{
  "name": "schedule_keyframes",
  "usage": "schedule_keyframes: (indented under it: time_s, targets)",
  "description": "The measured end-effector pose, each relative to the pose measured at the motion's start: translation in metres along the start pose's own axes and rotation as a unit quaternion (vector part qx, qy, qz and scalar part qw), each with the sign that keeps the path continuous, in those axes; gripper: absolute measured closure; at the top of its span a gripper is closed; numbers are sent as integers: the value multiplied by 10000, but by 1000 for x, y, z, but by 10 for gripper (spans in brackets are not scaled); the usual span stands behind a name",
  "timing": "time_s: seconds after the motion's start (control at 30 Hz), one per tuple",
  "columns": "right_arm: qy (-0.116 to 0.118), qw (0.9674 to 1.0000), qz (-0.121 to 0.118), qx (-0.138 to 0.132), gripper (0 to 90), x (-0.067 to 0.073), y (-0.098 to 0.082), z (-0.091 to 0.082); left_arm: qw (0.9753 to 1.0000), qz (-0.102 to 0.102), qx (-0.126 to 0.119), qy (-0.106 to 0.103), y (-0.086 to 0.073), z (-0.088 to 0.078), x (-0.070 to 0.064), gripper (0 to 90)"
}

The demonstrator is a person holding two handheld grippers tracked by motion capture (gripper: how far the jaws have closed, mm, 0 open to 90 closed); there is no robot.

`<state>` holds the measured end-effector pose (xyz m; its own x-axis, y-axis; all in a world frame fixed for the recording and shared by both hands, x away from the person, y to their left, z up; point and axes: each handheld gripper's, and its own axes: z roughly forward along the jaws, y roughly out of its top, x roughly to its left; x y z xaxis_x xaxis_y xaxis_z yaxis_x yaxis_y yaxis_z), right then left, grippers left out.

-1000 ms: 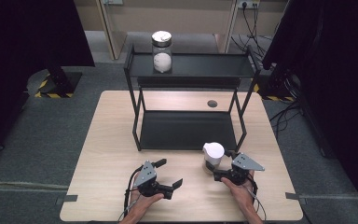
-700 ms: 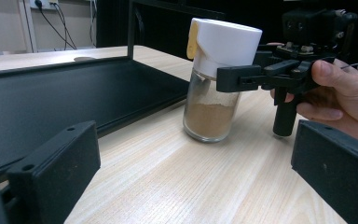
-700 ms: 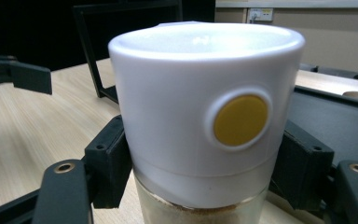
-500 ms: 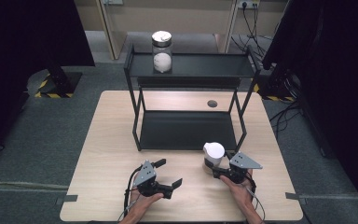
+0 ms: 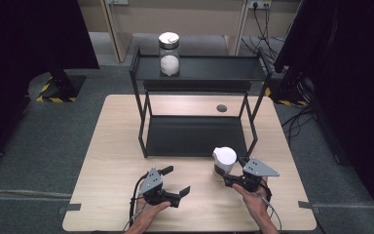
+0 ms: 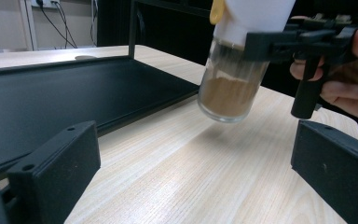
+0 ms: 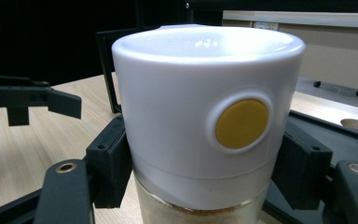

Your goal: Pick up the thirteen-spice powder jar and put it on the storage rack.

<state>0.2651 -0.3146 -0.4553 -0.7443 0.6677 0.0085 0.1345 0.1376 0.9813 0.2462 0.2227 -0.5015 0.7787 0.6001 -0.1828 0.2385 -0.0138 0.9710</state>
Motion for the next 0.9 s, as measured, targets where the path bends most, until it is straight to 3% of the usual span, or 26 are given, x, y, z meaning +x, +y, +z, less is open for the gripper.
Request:
schedule_keyframes:
  time_s: [0.57, 0.9]
  targets:
    - [107, 9998, 67, -131, 307, -5, 38, -7, 10000, -39, -14, 19, -1, 0, 0, 7]
    - [159, 9995, -54, -253, 308, -7, 68, -9, 10000, -44, -18, 25, -1, 0, 0, 8]
